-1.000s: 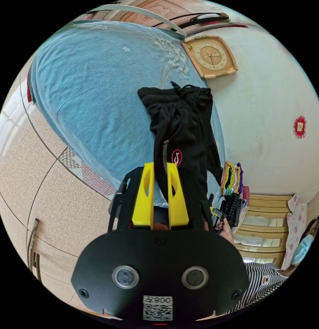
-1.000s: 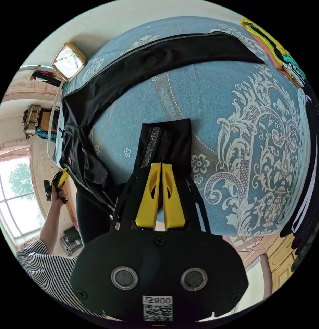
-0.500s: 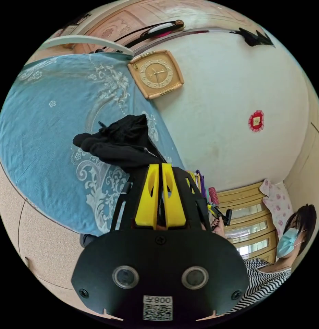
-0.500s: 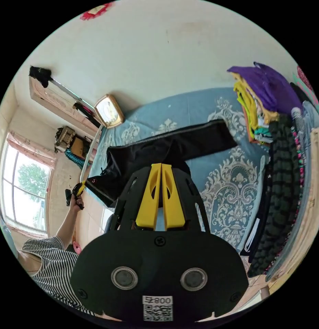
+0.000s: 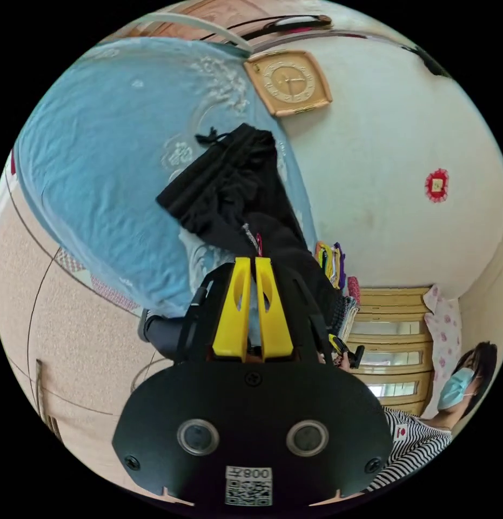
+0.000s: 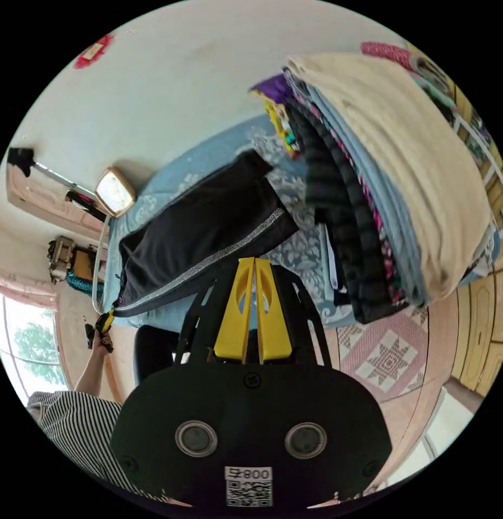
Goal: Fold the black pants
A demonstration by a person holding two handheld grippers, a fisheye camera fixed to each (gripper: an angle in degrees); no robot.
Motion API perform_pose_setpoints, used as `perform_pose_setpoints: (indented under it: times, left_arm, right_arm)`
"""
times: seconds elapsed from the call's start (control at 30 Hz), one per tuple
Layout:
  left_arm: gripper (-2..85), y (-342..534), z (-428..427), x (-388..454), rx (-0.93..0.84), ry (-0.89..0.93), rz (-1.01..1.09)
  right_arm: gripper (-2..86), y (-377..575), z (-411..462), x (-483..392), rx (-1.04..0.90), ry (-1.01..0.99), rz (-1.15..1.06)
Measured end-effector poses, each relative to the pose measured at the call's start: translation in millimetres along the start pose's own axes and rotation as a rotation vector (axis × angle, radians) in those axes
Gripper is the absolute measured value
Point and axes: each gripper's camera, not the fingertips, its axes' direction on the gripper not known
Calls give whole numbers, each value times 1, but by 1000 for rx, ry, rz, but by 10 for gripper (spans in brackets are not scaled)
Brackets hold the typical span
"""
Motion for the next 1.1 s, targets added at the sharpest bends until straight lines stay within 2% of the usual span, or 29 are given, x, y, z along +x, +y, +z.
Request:
perform_pose_setpoints:
  times: [0.1,0.17,0.4,0.57,0.67,0.8,0.97,1.1]
  left_arm:
    - [17,9,21,-23,-52,-66,-106]
    - [18,10,23,-23,-35,-44,-124]
    - [21,-7,35,14,-73,-128,-62]
    - [20,-6,32,21,-42,-149,-108]
    - [17,-2,19,33,39,-186,-133]
    - [13,-20,20,71,118,-172,-86]
    - [7,-66,69,133,58,-235,22]
    - [4,-95,126,177,-49,-419,109]
  right_arm:
    - [0,21,57,39,-188,-1,135]
    - [0,30,75,53,-247,4,187]
    - [-1,36,84,72,-266,-55,258]
    - [0,47,83,75,-300,-1,311]
    - [0,46,76,53,-287,8,247]
    - [0,10,70,-11,-232,71,36]
    - [0,-51,92,-81,-220,208,-165]
    - [0,-84,123,-107,-250,320,-202]
